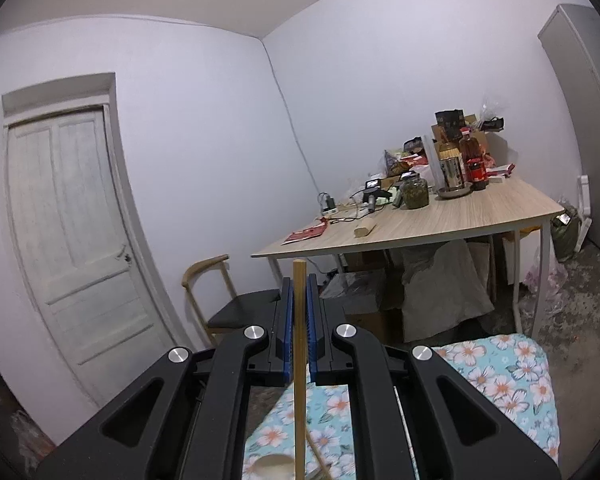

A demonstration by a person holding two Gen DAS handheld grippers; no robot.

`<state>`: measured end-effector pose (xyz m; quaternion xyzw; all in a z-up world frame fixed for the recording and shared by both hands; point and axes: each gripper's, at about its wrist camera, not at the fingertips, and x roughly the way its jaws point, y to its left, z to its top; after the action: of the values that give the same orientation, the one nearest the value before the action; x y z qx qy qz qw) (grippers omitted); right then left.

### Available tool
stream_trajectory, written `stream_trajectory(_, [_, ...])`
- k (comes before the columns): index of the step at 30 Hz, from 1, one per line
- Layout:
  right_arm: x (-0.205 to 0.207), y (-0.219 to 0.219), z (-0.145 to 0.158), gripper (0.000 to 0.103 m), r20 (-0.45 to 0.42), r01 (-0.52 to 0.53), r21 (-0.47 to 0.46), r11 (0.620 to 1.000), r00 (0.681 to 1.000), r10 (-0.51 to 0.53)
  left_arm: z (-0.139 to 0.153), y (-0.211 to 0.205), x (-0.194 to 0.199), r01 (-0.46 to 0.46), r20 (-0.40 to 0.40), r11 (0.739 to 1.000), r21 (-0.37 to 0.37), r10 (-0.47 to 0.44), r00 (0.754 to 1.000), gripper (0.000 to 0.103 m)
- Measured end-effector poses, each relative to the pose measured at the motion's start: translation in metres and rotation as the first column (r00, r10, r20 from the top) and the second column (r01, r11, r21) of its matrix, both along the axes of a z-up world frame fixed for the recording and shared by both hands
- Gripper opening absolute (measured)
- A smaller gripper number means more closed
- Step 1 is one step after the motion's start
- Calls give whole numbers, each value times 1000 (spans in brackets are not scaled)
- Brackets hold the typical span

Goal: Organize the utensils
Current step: 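Lower the chopstick into the caddy and open the right tool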

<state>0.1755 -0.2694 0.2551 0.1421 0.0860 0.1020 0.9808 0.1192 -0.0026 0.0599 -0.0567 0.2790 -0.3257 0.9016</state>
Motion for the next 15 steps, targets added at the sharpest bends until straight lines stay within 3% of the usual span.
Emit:
stream_trajectory(5, [19,13,-26,6,-7,15,-68,998,1000,-16,0,-2,-2,-7,5,1000,10,7,1000,83])
stream_trajectory(11, [27,21,-65,6,-101,-3,-109,994,995,-8,-2,-1,-2,-15,-4,1000,10,15,1000,83])
stream_trajectory(13, [25,19,-72,9,-132,-5,-120,993,991,-11,-2,-1,-2,-14,-5,1000,11,14,1000,83])
stream_trajectory(15, [21,14,-76,18,-153,-7,-112,994,988,-10,-2,-3,-2,-9,-5,1000,9,9,1000,83])
